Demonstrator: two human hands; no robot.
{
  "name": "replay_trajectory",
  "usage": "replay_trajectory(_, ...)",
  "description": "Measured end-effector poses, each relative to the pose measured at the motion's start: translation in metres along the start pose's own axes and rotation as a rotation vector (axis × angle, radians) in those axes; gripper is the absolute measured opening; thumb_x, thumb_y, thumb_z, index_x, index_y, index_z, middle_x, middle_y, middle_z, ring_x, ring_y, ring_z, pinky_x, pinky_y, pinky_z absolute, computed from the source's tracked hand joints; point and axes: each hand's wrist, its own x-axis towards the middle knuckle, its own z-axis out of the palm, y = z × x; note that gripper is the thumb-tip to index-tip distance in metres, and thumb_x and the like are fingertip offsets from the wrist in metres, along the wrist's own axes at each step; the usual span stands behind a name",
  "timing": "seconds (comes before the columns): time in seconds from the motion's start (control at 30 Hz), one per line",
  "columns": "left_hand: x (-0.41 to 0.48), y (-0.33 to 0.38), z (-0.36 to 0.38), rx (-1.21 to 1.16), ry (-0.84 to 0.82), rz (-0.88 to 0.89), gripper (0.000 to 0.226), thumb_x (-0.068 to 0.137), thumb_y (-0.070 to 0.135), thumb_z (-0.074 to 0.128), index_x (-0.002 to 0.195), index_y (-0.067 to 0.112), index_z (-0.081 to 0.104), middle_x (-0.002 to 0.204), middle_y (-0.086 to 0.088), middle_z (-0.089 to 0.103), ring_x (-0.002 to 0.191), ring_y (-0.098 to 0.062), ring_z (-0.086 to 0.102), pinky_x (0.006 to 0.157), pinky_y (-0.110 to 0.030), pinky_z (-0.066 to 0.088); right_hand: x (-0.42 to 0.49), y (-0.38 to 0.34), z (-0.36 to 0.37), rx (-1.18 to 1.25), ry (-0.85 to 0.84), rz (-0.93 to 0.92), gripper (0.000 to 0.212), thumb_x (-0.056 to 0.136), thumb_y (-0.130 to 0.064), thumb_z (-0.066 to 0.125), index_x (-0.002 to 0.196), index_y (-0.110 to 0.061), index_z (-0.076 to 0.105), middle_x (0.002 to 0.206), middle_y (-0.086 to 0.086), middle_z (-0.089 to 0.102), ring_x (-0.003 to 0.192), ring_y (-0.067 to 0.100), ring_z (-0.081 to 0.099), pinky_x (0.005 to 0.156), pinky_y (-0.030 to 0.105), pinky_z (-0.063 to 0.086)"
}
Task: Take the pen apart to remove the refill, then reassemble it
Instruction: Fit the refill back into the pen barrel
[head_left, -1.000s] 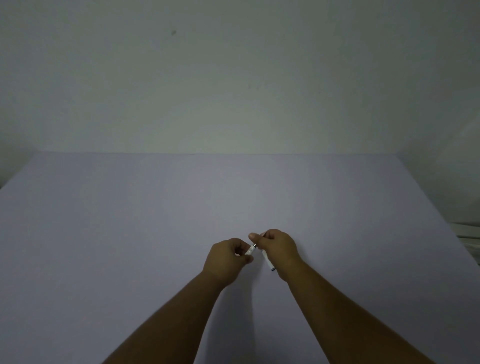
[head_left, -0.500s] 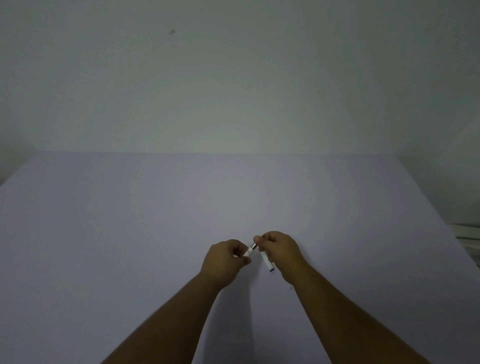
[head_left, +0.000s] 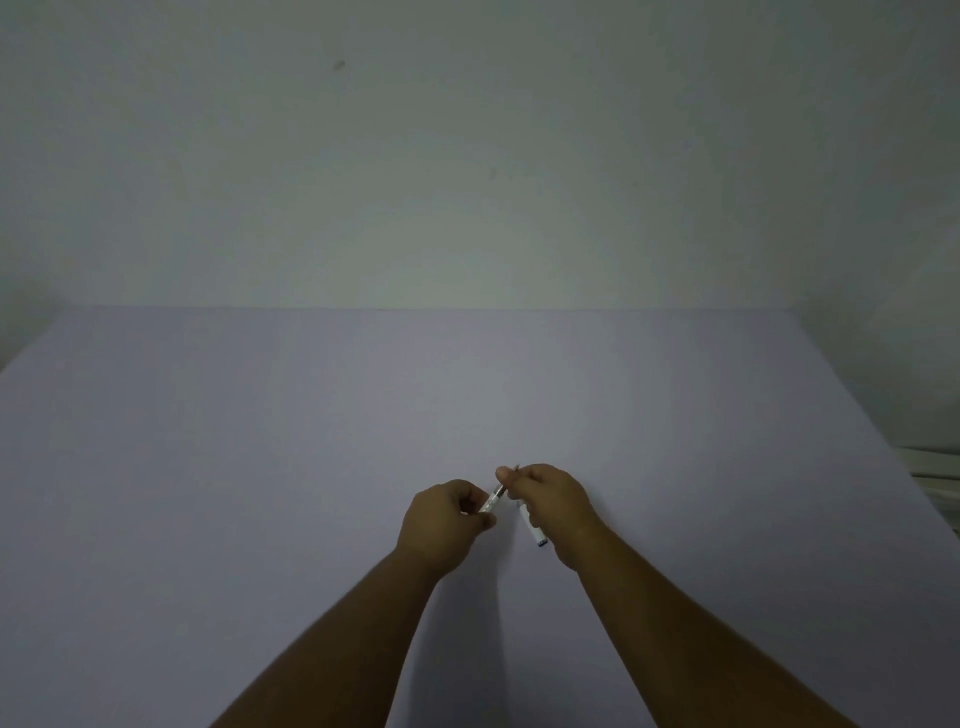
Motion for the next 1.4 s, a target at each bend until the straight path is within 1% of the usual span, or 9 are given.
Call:
replay_trajectory(0.13,0.0,-0.004,-0.004,0.037,-0.016,0.002,0.012,0.073,0.022,0.074,0.073,0.029,0.064,0.073,0.013,0.062,0.071,-0.007,0.057,0.056,-0.015,0.037,0.0,0.002,0.003,0.108,0.004,-0.009,0.012,0.081,-0.015,0.062,0.088,-0.021,0.07,0.076,-0.003,0.064,0.053,0.009,0.046,0.054,0.023,0.041)
replay_trajectory(0.33,-0.002,-0.002,0.0,-0.019,-0.028,0.003,0.011,0.073,0.023,0.075,0.075,0.029,0.066,0.074,0.016,0.062,0.069,-0.002,0.057,0.056,-0.015,0.037,0.005,0.001,0.001,-0.049,0.041,0.059,0.032,0.077,-0.046,0.068,0.072,-0.018,0.055,0.071,-0.003,0.054,0.059,0.011,0.045,0.057,0.026,0.038)
replay_trajectory(0.47,-0.001,-0.001,-0.003,-0.038,-0.01,0.002,0.009,0.073,0.022,0.075,0.077,0.026,0.068,0.074,0.014,0.063,0.067,0.0,0.056,0.056,-0.015,0.037,0.003,0.003,0.0,0.057,-0.066,0.015,0.01,0.082,-0.035,0.066,0.076,-0.027,0.067,0.074,-0.009,0.059,0.063,0.01,0.049,0.061,0.025,0.041)
replay_trajectory(0.63,-0.001,0.003,0.0,-0.035,-0.034,0.032,0.012,0.074,0.021,0.074,0.074,0.029,0.065,0.071,0.017,0.061,0.067,0.0,0.056,0.056,-0.014,0.037,0.004,0.008,0.006,0.052,0.043,0.044,0.035,0.076,-0.045,0.07,0.063,-0.021,0.048,0.057,-0.007,0.043,0.049,0.01,0.038,0.049,0.025,0.032)
replay_trajectory(0.77,0.0,0.005,0.001,-0.032,-0.032,0.041,0.007,0.075,0.021,0.073,0.079,0.024,0.068,0.074,0.015,0.062,0.069,-0.002,0.056,0.058,-0.014,0.038,0.002,0.008,0.003,0.164,-0.021,-0.011,0.007,0.083,-0.031,0.066,0.079,-0.025,0.066,0.074,-0.007,0.06,0.064,0.009,0.05,0.059,0.023,0.041)
replay_trajectory(0.93,-0.001,0.01,0.004,-0.038,-0.043,0.045,0.008,0.076,0.022,0.073,0.082,0.024,0.069,0.075,0.015,0.063,0.068,-0.001,0.057,0.057,-0.014,0.037,0.004,0.003,0.002,0.04,0.078,0.074,0.04,0.074,-0.05,0.07,0.06,-0.022,0.046,0.06,-0.005,0.047,0.054,0.011,0.041,0.053,0.026,0.034)
replay_trajectory(1.1,0.001,0.011,0.0,-0.031,-0.016,0.04,0.008,0.074,0.02,0.074,0.079,0.023,0.069,0.072,0.015,0.062,0.067,-0.002,0.056,0.057,-0.015,0.039,0.003,0.003,-0.004,0.235,0.001,-0.016,0.014,0.083,-0.029,0.067,0.072,-0.02,0.067,0.064,-0.004,0.055,0.056,0.011,0.045,0.06,0.025,0.041)
replay_trajectory(1.27,0.0,0.01,0.003,-0.023,-0.027,0.037,0.008,0.075,0.02,0.074,0.081,0.021,0.069,0.074,0.011,0.063,0.067,-0.003,0.056,0.056,-0.015,0.038,0.005,0.004,-0.004,0.059,0.028,0.025,0.04,0.076,-0.041,0.072,0.059,-0.014,0.047,0.057,-0.001,0.044,0.051,0.013,0.038,0.055,0.029,0.035)
replay_trajectory(1.4,0.001,0.009,0.001,-0.017,-0.019,0.04,0.008,0.074,0.019,0.074,0.081,0.02,0.07,0.075,0.01,0.063,0.069,-0.007,0.057,0.058,-0.015,0.04,0.004,0.005,-0.006,0.174,-0.06,-0.014,0.009,0.082,-0.024,0.068,0.074,-0.019,0.068,0.069,-0.005,0.06,0.059,0.01,0.048,0.062,0.026,0.042)
